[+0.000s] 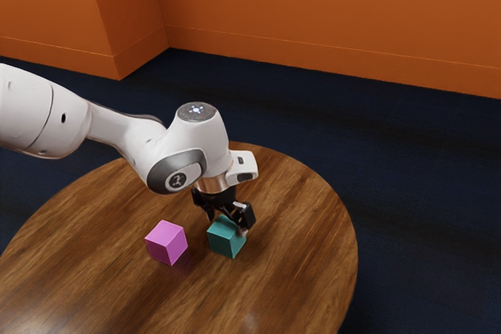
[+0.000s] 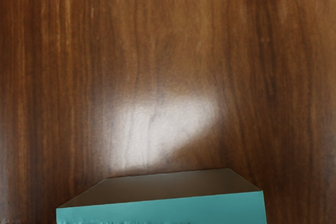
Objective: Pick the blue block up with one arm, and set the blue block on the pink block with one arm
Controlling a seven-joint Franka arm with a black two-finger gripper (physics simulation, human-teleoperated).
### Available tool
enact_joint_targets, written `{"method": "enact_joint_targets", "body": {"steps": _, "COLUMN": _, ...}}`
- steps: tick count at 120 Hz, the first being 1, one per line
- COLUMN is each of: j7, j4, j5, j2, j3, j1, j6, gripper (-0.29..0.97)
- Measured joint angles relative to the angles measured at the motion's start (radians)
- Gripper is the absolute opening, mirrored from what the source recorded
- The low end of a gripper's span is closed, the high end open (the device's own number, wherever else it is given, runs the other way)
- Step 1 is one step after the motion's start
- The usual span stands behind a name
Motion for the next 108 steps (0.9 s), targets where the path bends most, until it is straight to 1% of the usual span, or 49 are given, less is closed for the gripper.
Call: {"method": "enact_joint_targets", "body": {"steps": 108, "j7": -0.029, "j4": 0.000, "j5": -0.004, "j2": 0.043, "j3": 0.007, "j1": 0.003, "j6": 0.004, "gripper": 0.67}}
